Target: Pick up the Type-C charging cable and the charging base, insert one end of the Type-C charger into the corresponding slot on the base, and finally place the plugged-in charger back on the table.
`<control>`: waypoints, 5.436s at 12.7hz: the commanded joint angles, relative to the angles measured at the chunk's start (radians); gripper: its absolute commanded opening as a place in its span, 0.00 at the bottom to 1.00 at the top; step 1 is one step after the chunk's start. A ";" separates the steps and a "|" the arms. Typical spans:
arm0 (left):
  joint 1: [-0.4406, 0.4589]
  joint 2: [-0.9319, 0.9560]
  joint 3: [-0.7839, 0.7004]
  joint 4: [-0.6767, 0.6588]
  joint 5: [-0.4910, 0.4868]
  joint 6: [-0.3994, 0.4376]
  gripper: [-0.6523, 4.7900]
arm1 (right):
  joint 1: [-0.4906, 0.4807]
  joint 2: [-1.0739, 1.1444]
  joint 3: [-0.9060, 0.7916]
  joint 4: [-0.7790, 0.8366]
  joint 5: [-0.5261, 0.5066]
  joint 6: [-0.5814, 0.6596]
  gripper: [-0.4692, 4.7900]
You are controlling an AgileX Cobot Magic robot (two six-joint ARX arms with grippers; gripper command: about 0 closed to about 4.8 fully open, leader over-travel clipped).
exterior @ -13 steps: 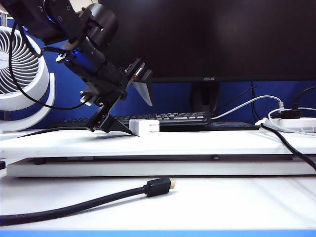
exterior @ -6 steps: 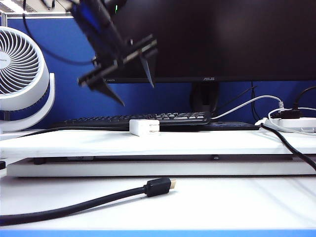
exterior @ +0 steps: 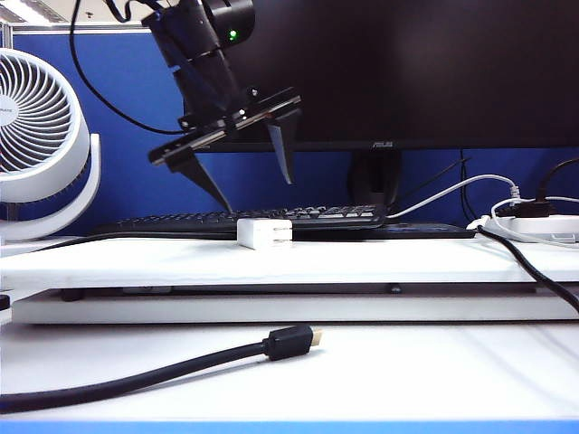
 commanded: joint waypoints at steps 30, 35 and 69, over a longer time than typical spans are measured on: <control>-0.016 0.047 0.087 0.075 0.384 0.501 0.15 | 0.001 -0.032 0.004 0.008 -0.016 0.007 0.08; -0.021 0.047 0.087 -0.229 -0.010 1.046 0.11 | 0.001 -0.031 0.004 0.008 -0.016 0.007 0.08; 0.007 0.095 0.162 -0.330 0.174 1.063 0.11 | 0.001 -0.032 0.003 -0.027 -0.011 0.006 0.08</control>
